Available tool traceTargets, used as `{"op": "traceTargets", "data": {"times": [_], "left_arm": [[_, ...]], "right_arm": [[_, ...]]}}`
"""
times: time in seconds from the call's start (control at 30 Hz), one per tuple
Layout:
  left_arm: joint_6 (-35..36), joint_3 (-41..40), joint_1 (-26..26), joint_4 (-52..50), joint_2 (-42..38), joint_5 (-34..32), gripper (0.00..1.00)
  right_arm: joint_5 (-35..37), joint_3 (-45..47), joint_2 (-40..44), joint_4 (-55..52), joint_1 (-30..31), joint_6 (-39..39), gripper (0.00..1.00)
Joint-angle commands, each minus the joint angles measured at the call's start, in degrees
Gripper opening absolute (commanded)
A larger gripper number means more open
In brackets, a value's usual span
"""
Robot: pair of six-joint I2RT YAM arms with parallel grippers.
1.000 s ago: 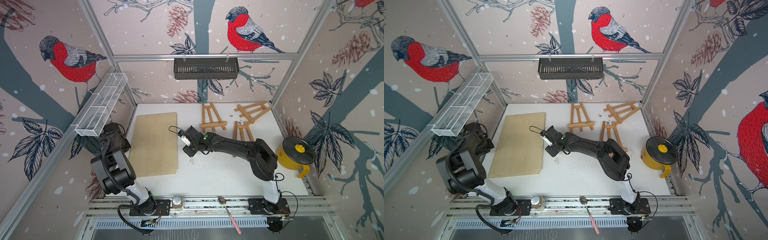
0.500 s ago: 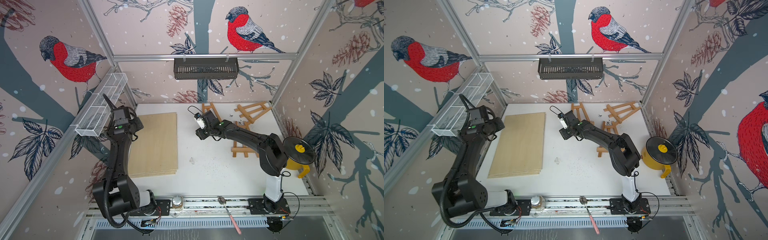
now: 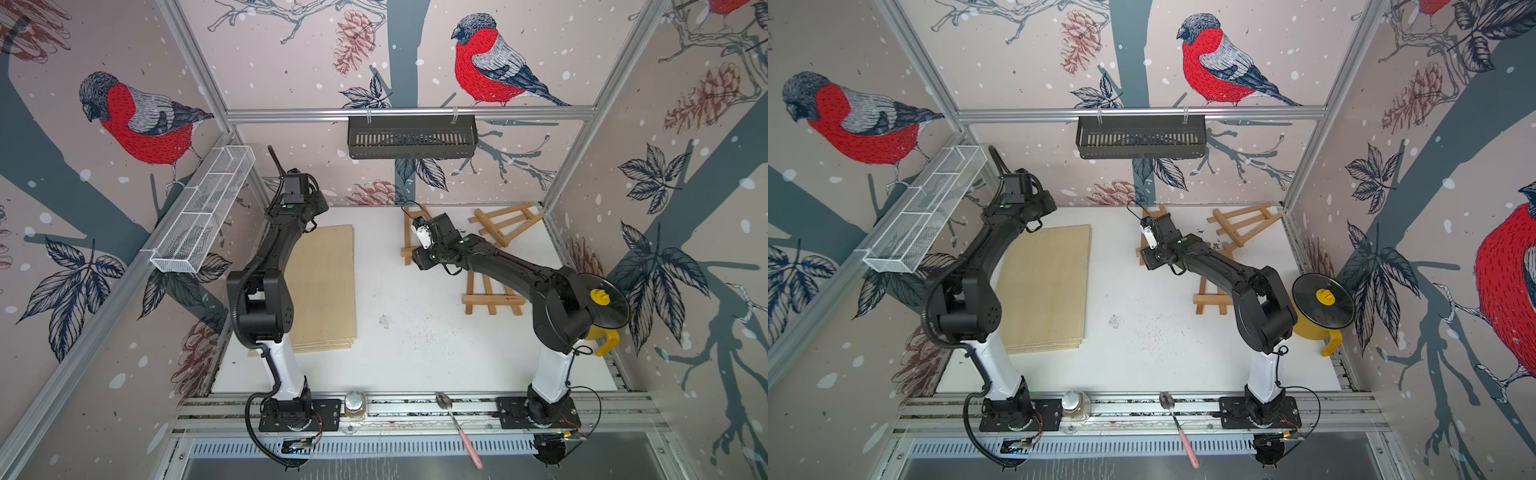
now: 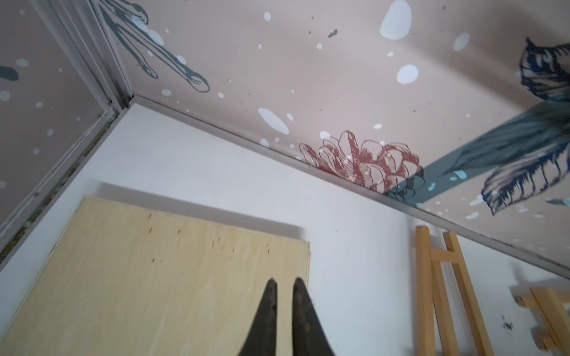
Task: Disassemble the easel
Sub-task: Adjust the drawing board at the center of the board.
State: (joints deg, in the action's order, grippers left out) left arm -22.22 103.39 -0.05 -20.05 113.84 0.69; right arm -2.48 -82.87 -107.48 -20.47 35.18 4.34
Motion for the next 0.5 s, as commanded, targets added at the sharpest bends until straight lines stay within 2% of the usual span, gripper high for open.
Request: {"op": "traceTargets", "data": {"times": [0.0, 0.07, 0.33, 0.47], "left_arm": [[-1.40, 7.71, -0.73, -5.92, 7.52, -2.84, 0.07], [-1.67, 10.80, -1.15, -5.57, 11.77, -2.24, 0.00], [-0.75, 18.39, -2.68, -2.85, 22.31, -2.59, 0.00], [2.25, 20.98, -2.74, -1.70, 26.00, -3.50, 0.00]], "right_arm": [[0.85, 1.18, 0.95, 1.73, -0.92, -0.48, 0.60], [0.88, 2.03, 0.80, 2.24, -1.67, -0.38, 0.60], [0.69, 3.93, -1.30, 3.51, -3.68, -0.03, 0.60], [0.38, 4.12, -2.45, 3.41, -4.25, 0.06, 0.60]]}}
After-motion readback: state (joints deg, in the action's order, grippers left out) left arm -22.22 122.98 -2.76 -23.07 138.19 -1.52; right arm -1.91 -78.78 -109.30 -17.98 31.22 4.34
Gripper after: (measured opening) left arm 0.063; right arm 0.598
